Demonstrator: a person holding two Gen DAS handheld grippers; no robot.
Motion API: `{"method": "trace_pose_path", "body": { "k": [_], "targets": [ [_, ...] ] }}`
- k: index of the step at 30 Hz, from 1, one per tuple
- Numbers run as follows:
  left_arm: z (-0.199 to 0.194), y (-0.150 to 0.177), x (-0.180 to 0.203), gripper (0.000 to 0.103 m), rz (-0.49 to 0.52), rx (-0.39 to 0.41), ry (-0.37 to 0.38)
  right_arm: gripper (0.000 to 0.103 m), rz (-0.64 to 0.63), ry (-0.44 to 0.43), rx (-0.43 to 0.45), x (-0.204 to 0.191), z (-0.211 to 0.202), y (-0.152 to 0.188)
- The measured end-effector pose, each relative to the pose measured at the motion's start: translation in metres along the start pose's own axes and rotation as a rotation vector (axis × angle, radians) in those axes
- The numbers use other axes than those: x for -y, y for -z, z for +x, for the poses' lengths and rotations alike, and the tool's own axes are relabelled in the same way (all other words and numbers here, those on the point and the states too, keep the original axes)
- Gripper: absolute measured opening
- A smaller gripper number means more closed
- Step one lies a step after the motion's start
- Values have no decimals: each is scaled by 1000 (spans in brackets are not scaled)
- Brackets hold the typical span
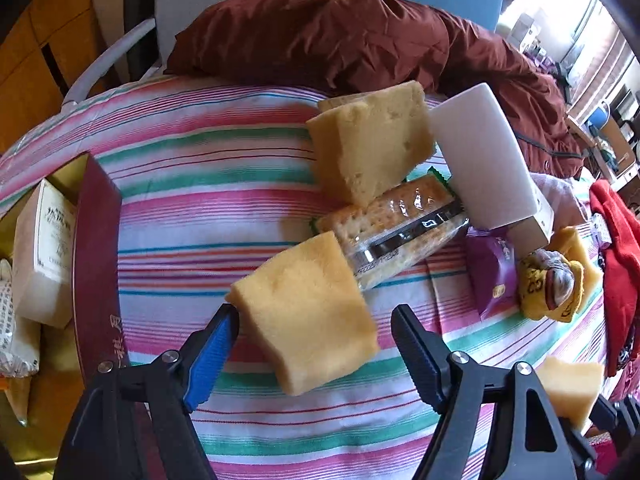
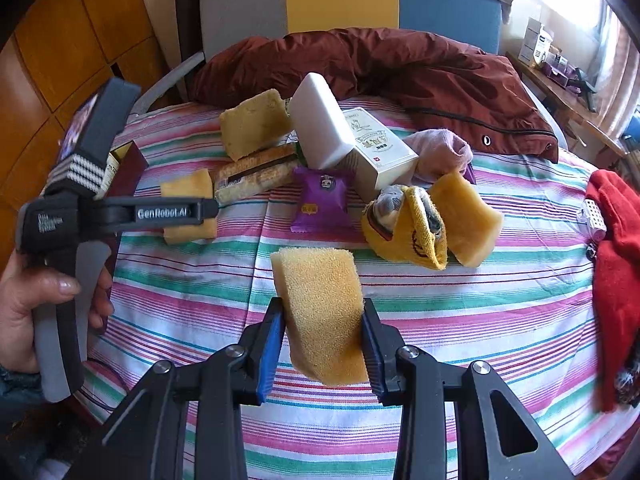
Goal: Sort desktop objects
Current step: 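Grasp a second yellow sponge with the left tool while right holds its sponge, then carry both sponges to the gold tray and release them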
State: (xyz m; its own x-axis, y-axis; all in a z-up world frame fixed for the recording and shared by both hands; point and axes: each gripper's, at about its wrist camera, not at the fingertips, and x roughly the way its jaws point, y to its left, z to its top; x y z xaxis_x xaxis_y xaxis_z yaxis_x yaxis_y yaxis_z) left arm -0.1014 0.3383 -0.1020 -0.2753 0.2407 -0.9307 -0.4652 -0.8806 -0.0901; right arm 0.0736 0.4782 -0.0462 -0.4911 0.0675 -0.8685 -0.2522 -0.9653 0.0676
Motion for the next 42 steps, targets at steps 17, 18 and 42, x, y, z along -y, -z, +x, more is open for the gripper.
{"method": "trace_pose_path", "body": {
  "k": [17,18,42],
  "targets": [
    [-21,24,-2,56,131,119,28,38,-34,14,-11,-7,5,1],
    [-30,28,-3,56,132,136,48,38,-35,15,-11,-6,5,1],
    [-164,103,-94,57,88,404,40,38,-174,-31,57,-44,-4,9]
  ]
}}
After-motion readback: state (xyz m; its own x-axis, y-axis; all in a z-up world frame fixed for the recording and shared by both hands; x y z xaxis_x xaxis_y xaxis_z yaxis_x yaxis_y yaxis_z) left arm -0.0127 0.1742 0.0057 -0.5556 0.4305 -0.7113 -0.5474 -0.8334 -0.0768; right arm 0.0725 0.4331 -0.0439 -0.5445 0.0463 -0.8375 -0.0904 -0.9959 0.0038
